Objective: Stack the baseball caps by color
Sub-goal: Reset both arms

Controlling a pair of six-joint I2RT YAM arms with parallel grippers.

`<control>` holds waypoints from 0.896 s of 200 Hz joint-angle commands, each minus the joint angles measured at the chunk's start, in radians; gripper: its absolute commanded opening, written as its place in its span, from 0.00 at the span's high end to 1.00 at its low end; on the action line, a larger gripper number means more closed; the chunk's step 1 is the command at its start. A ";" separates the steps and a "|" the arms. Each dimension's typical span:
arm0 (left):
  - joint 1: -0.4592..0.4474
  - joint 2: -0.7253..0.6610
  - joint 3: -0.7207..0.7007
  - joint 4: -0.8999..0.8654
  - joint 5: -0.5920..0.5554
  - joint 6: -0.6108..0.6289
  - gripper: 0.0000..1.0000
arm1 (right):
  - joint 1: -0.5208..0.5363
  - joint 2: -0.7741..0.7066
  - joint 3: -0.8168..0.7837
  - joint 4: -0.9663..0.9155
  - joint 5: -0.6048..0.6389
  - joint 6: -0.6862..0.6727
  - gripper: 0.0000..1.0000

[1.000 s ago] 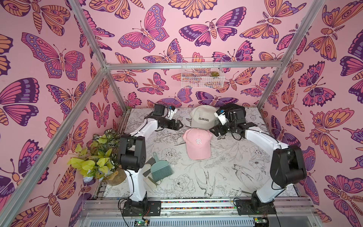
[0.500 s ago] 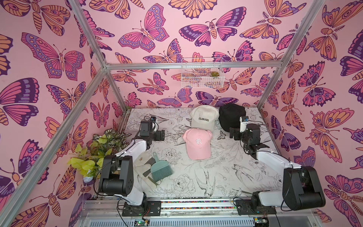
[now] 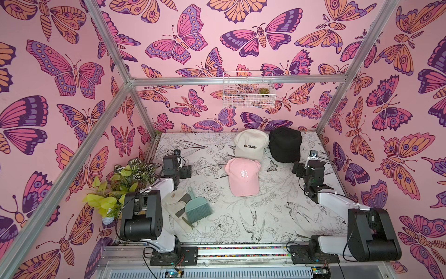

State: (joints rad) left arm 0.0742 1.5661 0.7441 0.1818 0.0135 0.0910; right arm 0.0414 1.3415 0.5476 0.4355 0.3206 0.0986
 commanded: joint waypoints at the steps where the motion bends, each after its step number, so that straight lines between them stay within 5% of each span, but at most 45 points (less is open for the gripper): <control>1: 0.012 -0.045 -0.078 0.094 0.117 -0.009 0.00 | -0.005 0.010 -0.032 0.033 -0.005 0.009 0.01; 33: 0.015 -0.105 -0.272 0.454 0.258 -0.071 0.00 | -0.004 0.020 -0.059 0.082 -0.024 0.010 0.01; 74: -0.020 -0.013 -0.404 0.796 0.068 -0.102 0.00 | -0.004 0.030 -0.074 0.130 -0.051 0.000 0.01; 97: -0.048 -0.031 -0.385 0.726 -0.109 -0.140 0.00 | -0.004 0.035 -0.118 0.214 -0.071 -0.015 0.01; 147: -0.062 -0.026 -0.391 0.744 -0.147 -0.134 0.00 | 0.003 0.206 -0.283 0.711 -0.172 -0.076 0.01; 179: -0.062 -0.024 -0.391 0.748 -0.147 -0.131 0.00 | -0.009 0.174 -0.139 0.371 -0.146 -0.034 0.01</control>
State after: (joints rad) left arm 0.0170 1.5337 0.3611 0.8909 -0.1066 -0.0349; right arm 0.0410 1.5303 0.2802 0.9081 0.1707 0.0444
